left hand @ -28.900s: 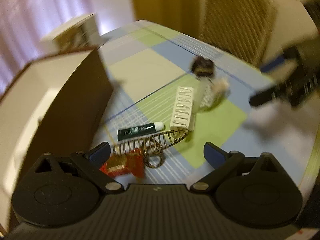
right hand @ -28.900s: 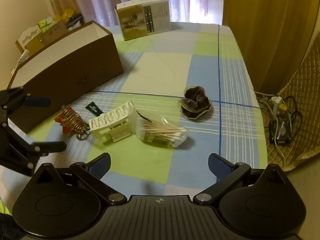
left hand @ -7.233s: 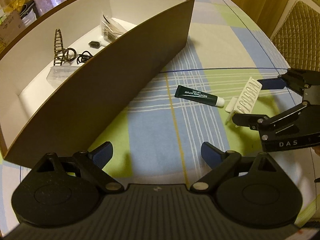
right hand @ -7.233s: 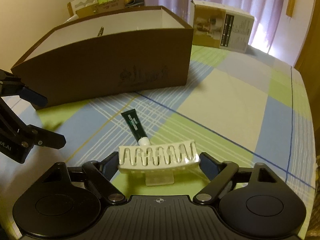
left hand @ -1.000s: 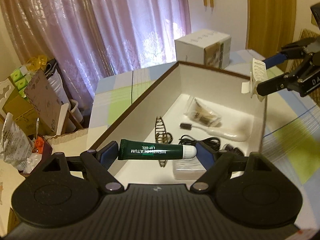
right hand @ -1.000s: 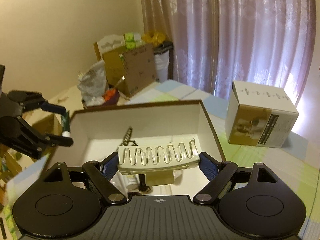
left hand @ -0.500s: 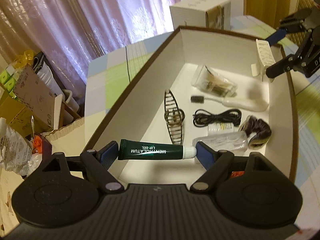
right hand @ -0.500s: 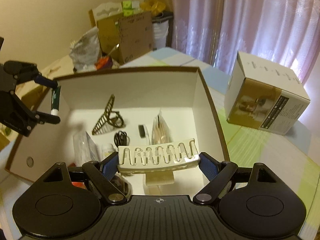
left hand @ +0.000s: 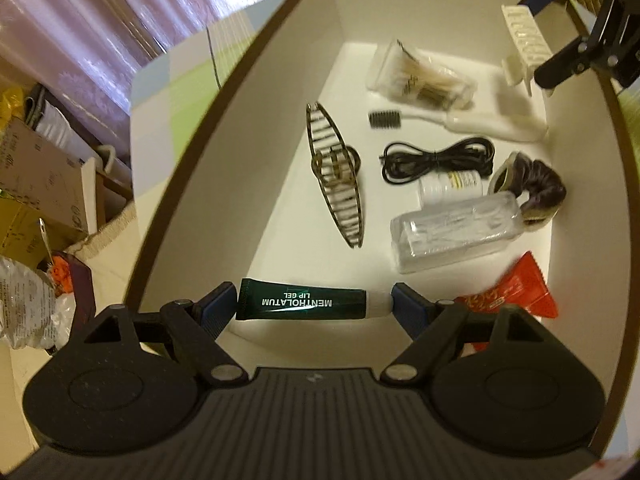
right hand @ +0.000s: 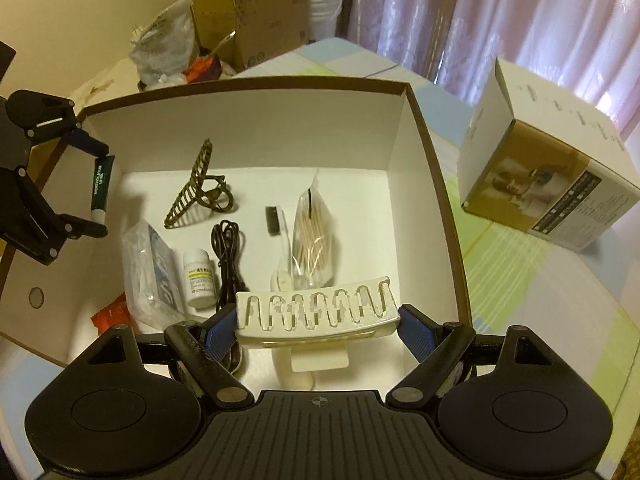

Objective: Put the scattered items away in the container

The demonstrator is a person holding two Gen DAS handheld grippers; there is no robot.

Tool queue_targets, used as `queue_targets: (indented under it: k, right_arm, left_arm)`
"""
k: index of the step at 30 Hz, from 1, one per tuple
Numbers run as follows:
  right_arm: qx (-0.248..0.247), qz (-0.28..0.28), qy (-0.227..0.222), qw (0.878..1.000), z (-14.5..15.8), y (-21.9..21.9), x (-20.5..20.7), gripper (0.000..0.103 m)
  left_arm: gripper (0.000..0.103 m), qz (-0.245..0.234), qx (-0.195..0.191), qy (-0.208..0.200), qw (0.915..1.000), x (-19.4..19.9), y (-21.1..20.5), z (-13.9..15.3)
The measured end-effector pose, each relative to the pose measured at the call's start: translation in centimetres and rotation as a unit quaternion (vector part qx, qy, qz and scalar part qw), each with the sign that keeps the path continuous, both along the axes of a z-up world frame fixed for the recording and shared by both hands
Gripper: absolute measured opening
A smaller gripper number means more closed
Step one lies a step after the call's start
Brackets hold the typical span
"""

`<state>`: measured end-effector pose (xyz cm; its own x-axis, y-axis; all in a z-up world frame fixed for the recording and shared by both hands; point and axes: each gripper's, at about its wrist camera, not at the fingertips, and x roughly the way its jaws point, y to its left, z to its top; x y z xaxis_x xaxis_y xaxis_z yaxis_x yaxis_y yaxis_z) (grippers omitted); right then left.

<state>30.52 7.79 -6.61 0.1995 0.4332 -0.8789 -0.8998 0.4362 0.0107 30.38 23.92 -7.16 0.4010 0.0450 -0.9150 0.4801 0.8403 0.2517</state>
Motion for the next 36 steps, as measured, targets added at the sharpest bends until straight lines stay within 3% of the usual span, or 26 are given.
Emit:
queue_targets:
  k: [9,14,19,26,31,36]
  right_arm:
    - [-0.015,-0.002,0.010,1.000,-0.6,0.2,0.3,0.082]
    - [-0.027,-0.004,0.008,1.000,-0.9,0.4,0.5,0.082]
    - [-0.039,0.001,-0.001,0.999,-1.2,0.7,0.6,0.082]
    - [-0.049,0.017,-0.027,0.998,-1.6,0.9,0.4,0.082]
    - [-0.050,0.043,-0.081,0.995,-1.7,1.0,-0.3,0.082]
    - [-0.026,0.054,-0.106,0.993,-1.5,0.6,-0.8,0.094]
  left_arm:
    - [0.082,-0.010,0.012,0.025,0.9996,0.2,-0.3,-1.6]
    - [0.088,-0.004,0.010,0.018,0.9998,0.2,-0.3,-1.1]
    - [0.088,0.006,-0.001,0.009,0.9999,0.0,0.0,-0.5]
    - [0.088,0.011,-0.013,-0.005,0.9998,-0.2,-0.3,0.2]
    - [0.088,0.016,-0.023,-0.014,0.9995,-0.4,-0.3,0.7]
    - [0.088,0.025,-0.037,-0.022,0.9988,-0.7,-0.3,1.2]
